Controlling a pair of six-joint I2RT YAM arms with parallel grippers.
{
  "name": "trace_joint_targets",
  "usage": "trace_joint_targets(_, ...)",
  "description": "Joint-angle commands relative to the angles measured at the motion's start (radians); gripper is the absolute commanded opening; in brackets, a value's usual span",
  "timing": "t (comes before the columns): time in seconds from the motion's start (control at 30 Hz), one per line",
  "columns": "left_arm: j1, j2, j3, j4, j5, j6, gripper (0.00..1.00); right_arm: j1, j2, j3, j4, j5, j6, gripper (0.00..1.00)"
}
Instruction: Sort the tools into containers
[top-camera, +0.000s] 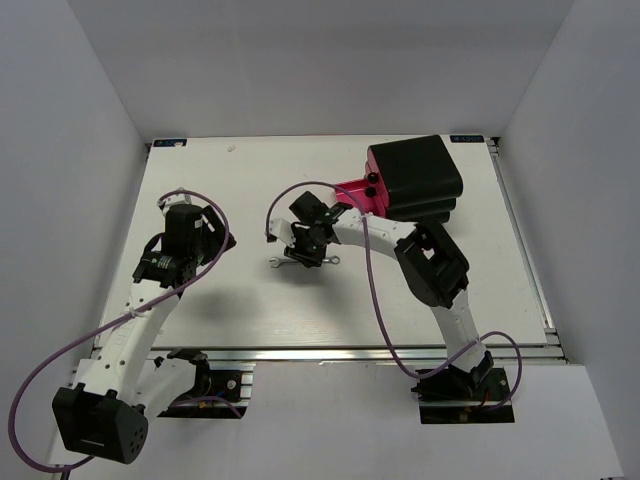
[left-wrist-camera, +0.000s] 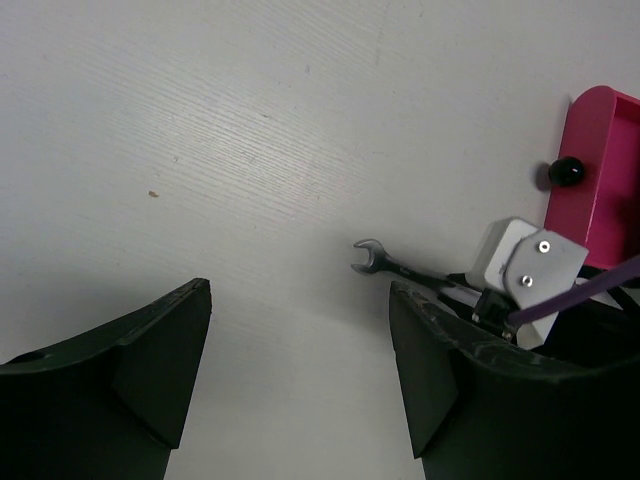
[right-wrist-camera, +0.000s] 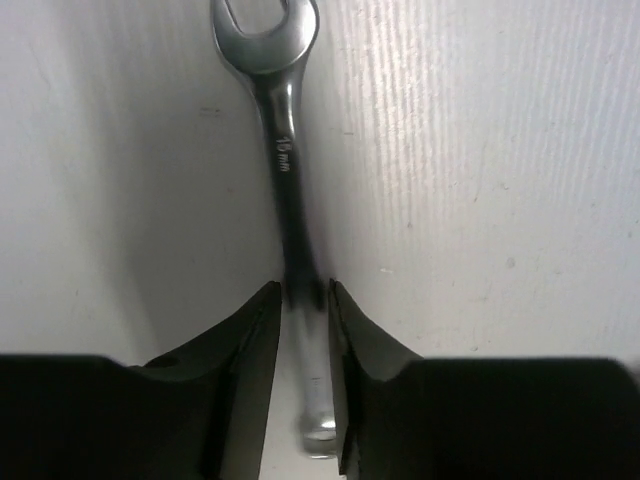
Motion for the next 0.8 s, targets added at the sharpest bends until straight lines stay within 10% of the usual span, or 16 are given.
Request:
trace_joint_targets(0.0, 0.004, -0.02, 0.003, 0.019, -0.015, 0.0, 0.81, 0.009, 0.029, -0.126, -0.028, 0.08, -0.039, 0.3)
trace_joint_targets(0.17, 0.004, -0.018, 0.001, 0.019, -0.008, -0.002, 0.81, 0.009, 0.043, -0.146, -0.029, 0.101, -0.053, 0.0)
trace_joint_targets(0.77, 0.005, -0.043, 0.001, 0.01, -0.017, 0.003, 0.81, -0.021, -0.026, 0.102, -0.132, -0.06, -0.002, 0.0)
